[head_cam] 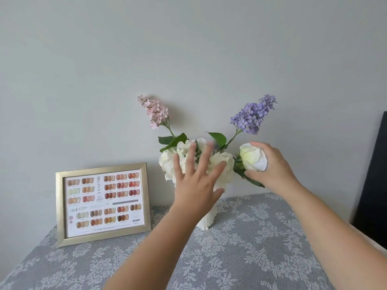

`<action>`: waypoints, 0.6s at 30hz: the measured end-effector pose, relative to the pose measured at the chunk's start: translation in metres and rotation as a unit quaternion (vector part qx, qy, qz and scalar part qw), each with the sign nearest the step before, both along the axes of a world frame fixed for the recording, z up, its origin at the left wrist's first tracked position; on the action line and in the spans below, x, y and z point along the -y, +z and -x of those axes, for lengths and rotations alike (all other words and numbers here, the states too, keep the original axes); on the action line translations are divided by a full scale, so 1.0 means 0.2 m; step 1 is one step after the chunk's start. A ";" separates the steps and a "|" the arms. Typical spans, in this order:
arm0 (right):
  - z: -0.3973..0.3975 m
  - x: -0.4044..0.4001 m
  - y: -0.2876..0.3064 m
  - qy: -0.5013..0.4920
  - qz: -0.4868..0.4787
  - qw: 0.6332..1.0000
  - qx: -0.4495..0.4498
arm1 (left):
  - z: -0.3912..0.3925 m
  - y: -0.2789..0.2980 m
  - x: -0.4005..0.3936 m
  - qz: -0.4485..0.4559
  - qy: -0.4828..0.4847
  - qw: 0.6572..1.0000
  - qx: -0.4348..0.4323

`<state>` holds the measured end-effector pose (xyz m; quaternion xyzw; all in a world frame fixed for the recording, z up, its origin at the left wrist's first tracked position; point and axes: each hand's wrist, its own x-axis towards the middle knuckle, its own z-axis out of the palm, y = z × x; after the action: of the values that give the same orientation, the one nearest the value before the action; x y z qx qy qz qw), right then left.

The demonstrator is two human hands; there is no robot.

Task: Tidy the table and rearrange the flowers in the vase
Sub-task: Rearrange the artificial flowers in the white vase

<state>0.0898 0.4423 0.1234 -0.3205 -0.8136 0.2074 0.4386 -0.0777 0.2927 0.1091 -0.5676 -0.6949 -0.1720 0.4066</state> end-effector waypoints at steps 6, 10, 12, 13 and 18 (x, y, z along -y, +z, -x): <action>0.07 -0.02 0.20 0.022 -0.042 0.999 0.002 | 0.03 -0.04 -0.03 0.013 0.038 0.994 -0.107; 0.13 0.02 0.34 0.047 -0.030 0.998 -0.013 | 0.05 -0.02 -0.03 -0.001 0.041 0.991 -0.127; 0.14 0.02 0.40 0.046 -0.017 0.998 -0.033 | 0.06 0.00 -0.02 -0.007 0.031 0.996 -0.078; 0.14 0.02 0.42 0.046 -0.014 0.998 -0.044 | 0.06 0.01 -0.02 -0.012 0.021 0.999 -0.043; 0.09 0.03 0.47 0.046 -0.020 0.997 -0.051 | 0.14 0.12 0.00 -0.063 -0.075 0.988 0.116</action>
<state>0.0725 0.4368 0.2180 -0.2627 -0.8078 0.2278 0.4760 -0.1056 0.2923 0.1324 -0.5678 -0.6801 -0.3103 0.3446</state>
